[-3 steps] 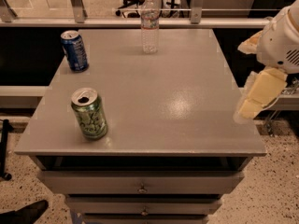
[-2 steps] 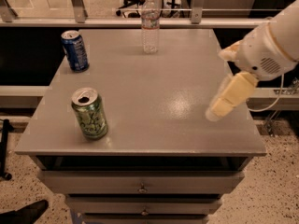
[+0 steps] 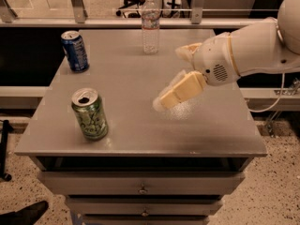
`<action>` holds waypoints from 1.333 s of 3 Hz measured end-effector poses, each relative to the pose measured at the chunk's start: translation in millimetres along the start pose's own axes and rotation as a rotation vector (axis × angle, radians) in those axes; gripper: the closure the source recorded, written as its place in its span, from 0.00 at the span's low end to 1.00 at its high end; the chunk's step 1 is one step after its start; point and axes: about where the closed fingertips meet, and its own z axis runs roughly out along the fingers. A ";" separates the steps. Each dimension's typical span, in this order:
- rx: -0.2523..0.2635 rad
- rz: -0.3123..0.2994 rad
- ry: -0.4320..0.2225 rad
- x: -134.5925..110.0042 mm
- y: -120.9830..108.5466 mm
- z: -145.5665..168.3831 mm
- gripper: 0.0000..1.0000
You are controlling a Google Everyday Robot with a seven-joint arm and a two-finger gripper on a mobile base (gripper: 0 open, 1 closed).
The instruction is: Pick green can
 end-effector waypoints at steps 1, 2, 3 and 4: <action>-0.028 0.029 -0.087 -27.6 24.6 27.8 0.00; -0.028 0.028 -0.087 -27.7 24.6 27.8 0.00; -0.070 0.005 -0.143 -32.7 40.9 57.3 0.00; -0.120 -0.011 -0.226 -39.0 58.1 95.9 0.00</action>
Offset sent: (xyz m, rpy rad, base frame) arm -0.0071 0.0336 0.0057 0.0754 0.0017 0.0076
